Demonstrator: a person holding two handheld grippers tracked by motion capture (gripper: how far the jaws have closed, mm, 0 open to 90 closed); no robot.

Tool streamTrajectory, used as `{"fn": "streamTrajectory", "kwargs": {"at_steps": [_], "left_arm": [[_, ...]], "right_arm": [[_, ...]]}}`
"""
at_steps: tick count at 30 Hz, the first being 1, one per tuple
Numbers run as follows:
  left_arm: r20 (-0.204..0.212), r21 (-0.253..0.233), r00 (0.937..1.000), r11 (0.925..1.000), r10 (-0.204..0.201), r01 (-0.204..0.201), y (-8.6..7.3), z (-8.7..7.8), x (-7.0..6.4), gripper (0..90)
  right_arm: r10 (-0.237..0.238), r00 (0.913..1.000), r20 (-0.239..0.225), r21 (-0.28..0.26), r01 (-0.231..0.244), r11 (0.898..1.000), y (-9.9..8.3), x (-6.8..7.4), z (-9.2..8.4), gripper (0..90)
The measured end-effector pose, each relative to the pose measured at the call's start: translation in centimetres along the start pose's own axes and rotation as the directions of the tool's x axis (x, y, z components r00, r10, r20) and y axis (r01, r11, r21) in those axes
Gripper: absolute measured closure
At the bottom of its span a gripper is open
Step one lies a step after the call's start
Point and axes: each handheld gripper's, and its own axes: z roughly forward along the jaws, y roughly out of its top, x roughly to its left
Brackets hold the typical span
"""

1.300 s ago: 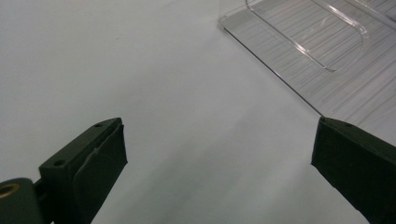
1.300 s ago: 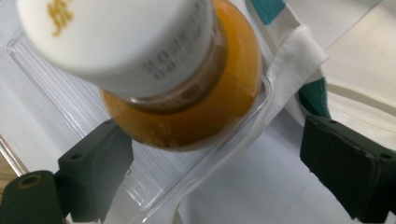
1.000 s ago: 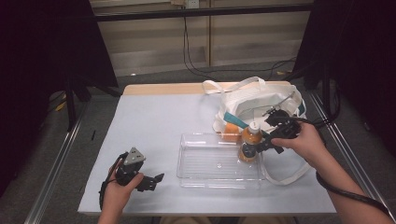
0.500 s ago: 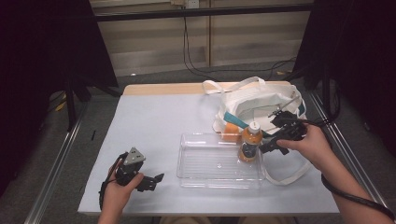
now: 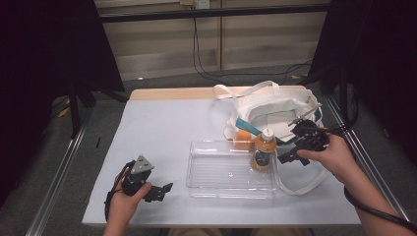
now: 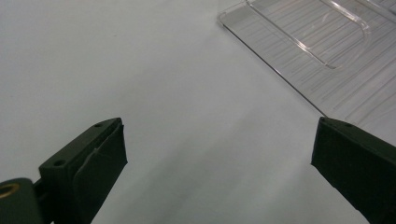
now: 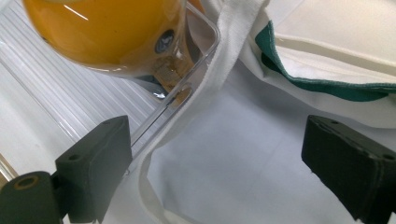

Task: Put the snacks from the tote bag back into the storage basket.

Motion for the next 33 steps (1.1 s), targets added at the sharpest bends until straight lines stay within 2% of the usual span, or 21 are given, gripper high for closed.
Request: {"fn": "streamTrajectory", "kwargs": {"at_steps": [11, 12, 25, 27, 33], "left_arm": [[0.005, 0.001, 1.0000, 1.0000, 0.003, -0.003, 0.0, 0.1, 0.0, 3.1], [0.005, 0.002, 1.0000, 1.0000, 0.002, -0.002, 0.0, 0.1, 0.0, 3.1], [0.003, -0.001, 1.0000, 1.0000, 0.006, -0.006, 0.0, 0.1, 0.0, 3.1], [0.002, 0.002, 0.9999, 0.9999, 0.012, -0.012, 0.0, 0.1, 0.0, 3.1], [0.005, 0.000, 1.0000, 1.0000, 0.004, -0.004, -0.1, 0.1, -0.1, 3.1]], "right_arm": [[0.030, 0.9995, -0.007, -0.011, -0.030, 0.999, -0.8, -0.6, 0.4, 8.5], [0.020, 0.9998, -0.004, -0.010, -0.020, 1.000, -0.9, -0.7, 0.4, 8.5], [0.032, 0.9994, -0.010, -0.020, -0.032, 0.999, -1.6, -0.8, 0.8, 8.5], [0.018, 0.9998, -0.003, -0.019, -0.018, 1.000, -1.7, -0.8, 0.9, 8.5], [0.027, 0.9996, -0.001, -0.015, -0.027, 1.000, -2.1, -0.9, 1.1, 8.3]]}}
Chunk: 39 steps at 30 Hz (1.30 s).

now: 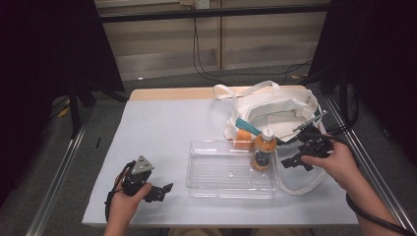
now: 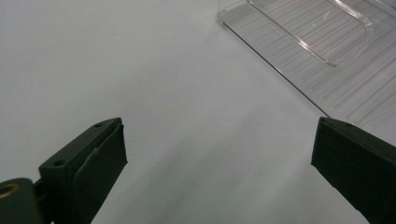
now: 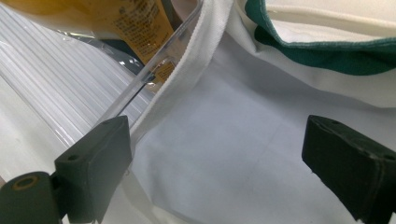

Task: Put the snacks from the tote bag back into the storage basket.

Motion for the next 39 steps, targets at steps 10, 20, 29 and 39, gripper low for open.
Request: {"fn": "streamTrajectory", "kwargs": {"at_steps": [10, 20, 29, 39], "left_arm": [[-0.001, -0.002, 1.0000, 1.0000, 0.000, 0.000, 0.0, 0.0, 0.0, 3.1], [-0.002, 0.008, 1.0000, 1.0000, 0.003, -0.003, 0.0, 0.0, 0.0, 3.1], [0.001, 0.010, 1.0000, 0.9999, 0.000, 0.000, 0.0, 0.0, 0.0, 3.1], [0.000, 0.010, 1.0000, 0.9999, 0.003, -0.003, 0.0, 0.0, 0.0, 3.1]], "right_arm": [[0.020, 0.9997, -0.011, -0.036, -0.020, 0.999, -0.8, -0.4, 0.0, 8.3], [0.034, 0.9992, -0.023, -0.045, -0.035, 0.998, -1.9, -0.8, 0.9, 8.2], [0.032, 0.9990, -0.030, -0.060, -0.033, 0.998, -2.6, -0.7, 1.4, 8.2], [0.039, 0.9990, -0.024, -0.069, -0.040, 0.997, -3.1, -0.9, 1.8, 8.2]]}}
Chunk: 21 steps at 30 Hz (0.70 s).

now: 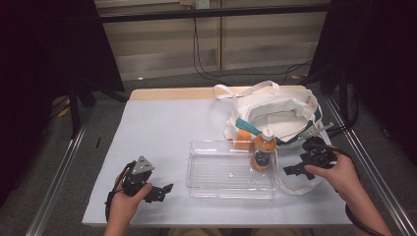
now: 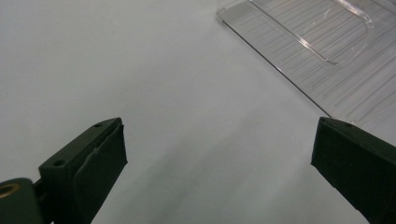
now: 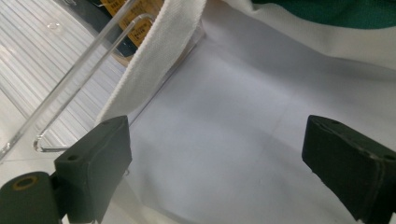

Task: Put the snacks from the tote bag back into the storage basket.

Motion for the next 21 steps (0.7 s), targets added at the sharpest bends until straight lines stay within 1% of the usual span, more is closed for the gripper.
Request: {"fn": "streamTrajectory", "kwargs": {"at_steps": [3, 5, 13, 15, 16, 18, 19, 20, 21], "left_arm": [[0.000, -0.004, 1.0000, 1.0000, -0.001, 0.001, 0.0, 0.0, 0.0, 3.1], [0.002, -0.002, 1.0000, 1.0000, 0.000, 0.000, 0.0, 0.0, 0.0, 3.1], [0.000, -0.003, 1.0000, 1.0000, 0.000, 0.000, 0.0, 0.1, 0.0, 3.1], [0.000, -0.003, 1.0000, 1.0000, 0.000, 0.000, 0.0, 0.1, 0.0, 3.1], [0.001, -0.003, 1.0000, 1.0000, 0.000, 0.000, 0.0, 0.1, 0.0, 3.1], [0.000, 0.001, 1.0000, 1.0000, -0.001, 0.001, 0.0, 0.1, 0.0, 3.1], [0.003, -0.002, 1.0000, 1.0000, -0.001, 0.001, 0.0, 0.2, 0.0, 3.1], [0.003, -0.004, 1.0000, 1.0000, -0.001, 0.001, 0.0, 0.2, 0.0, 3.1], [0.005, -0.005, 1.0000, 1.0000, 0.000, 0.000, 0.0, 0.2, 0.0, 3.1]], "right_arm": [[0.009, 1.0000, -0.004, 0.007, -0.009, 1.000, -0.2, 0.0, 0.1, 8.2], [0.005, 1.0000, -0.003, 0.008, -0.005, 1.000, -0.3, 0.0, 0.2, 8.2], [-0.001, 1.0000, 0.000, -0.008, 0.001, 1.000, -0.6, -0.3, 0.1, 8.3], [0.007, 1.0000, 0.004, -0.006, -0.007, 1.000, -0.7, -0.3, 0.1, 8.2], [-0.002, 1.0000, 0.004, -0.010, 0.002, 1.000, -0.8, -0.4, 0.2, 8.2], [0.004, 1.0000, 0.008, -0.005, -0.004, 1.000, -0.9, -0.5, 0.2, 8.2], [0.005, 1.0000, 0.005, -0.013, -0.005, 1.000, -1.0, -0.5, 0.2, 8.2], [0.007, 0.9999, 0.011, -0.007, -0.006, 1.000, -1.1, -0.6, 0.2, 8.2], [0.005, 0.9999, 0.008, -0.012, -0.005, 1.000, -1.1, -0.7, 0.2, 8.2]]}}
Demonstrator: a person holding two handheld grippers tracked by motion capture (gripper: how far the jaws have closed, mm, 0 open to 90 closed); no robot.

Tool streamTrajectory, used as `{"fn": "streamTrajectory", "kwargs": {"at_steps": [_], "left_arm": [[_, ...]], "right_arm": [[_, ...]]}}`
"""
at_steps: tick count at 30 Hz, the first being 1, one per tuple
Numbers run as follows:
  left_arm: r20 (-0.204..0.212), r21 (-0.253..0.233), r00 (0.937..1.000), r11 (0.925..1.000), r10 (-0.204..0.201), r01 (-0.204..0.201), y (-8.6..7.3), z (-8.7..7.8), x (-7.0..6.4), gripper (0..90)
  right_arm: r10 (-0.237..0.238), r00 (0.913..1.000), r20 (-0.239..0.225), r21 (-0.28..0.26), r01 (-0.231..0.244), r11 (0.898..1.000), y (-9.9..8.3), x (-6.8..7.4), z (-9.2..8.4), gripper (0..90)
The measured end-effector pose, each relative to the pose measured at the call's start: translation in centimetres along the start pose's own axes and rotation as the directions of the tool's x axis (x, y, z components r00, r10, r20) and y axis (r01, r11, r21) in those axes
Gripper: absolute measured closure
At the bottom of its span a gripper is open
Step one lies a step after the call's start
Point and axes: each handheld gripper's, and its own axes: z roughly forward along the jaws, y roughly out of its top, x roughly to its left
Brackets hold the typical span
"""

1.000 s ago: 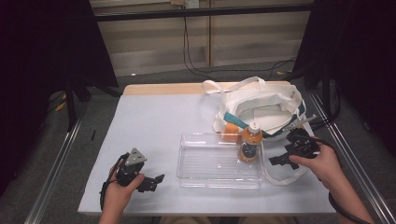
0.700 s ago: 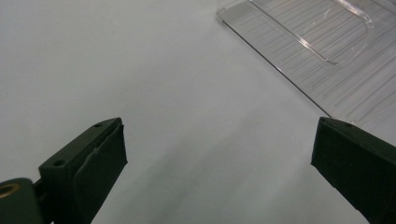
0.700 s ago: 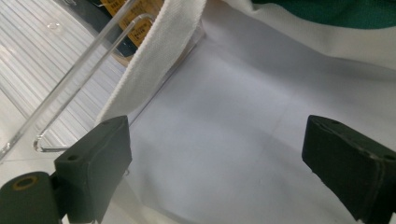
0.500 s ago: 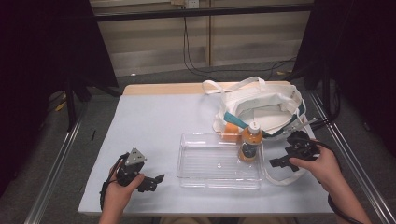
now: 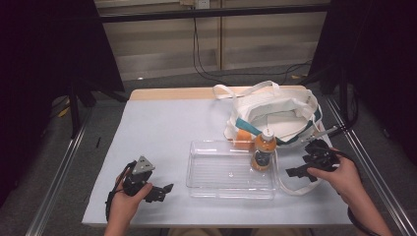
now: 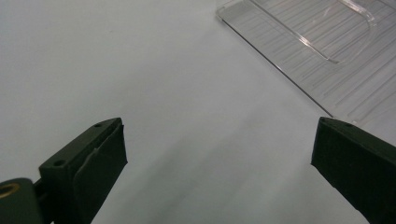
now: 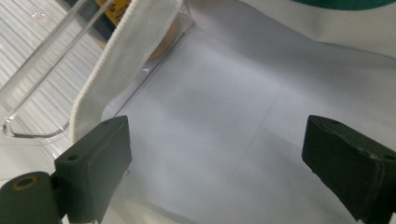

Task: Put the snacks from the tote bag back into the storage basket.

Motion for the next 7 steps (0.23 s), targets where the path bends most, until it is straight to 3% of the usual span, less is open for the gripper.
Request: {"fn": "streamTrajectory", "kwargs": {"at_steps": [7], "left_arm": [[0.001, 0.011, 1.0000, 0.9999, 0.002, -0.002, 0.03, 0.23, 0.00, 3.1]], "right_arm": [[-0.005, 0.9999, -0.014, -0.038, 0.004, 0.999, -0.27, -0.14, 0.05, 8.0]]}}
